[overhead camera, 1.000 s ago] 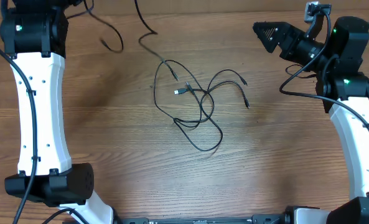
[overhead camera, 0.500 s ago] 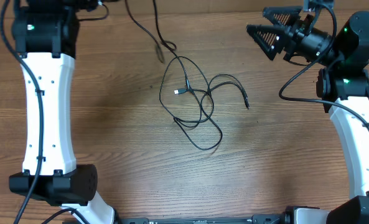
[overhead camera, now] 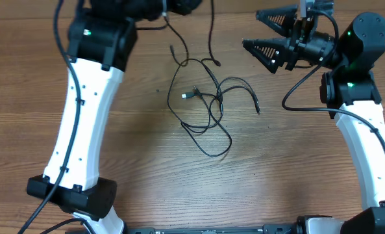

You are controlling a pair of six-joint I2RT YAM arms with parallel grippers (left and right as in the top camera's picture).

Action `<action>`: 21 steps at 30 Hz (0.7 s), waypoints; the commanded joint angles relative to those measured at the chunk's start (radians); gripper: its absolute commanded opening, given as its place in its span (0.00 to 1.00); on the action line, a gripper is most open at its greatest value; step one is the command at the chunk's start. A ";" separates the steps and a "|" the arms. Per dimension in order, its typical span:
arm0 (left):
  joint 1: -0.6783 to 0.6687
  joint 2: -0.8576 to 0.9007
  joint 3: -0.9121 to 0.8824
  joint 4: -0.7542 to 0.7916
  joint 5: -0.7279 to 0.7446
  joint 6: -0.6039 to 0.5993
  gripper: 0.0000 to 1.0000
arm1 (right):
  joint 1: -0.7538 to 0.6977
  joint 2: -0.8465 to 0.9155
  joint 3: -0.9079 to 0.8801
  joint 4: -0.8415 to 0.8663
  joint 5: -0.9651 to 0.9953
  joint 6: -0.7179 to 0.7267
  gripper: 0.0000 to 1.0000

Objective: Untangle cables

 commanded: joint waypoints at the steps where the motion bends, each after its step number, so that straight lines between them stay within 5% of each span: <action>1: -0.039 -0.018 0.010 0.000 -0.085 0.057 0.04 | 0.021 -0.003 0.021 0.043 -0.006 -0.003 1.00; 21: -0.200 0.044 0.009 -0.046 -0.158 0.075 0.04 | 0.023 -0.003 0.021 0.140 -0.002 0.080 0.97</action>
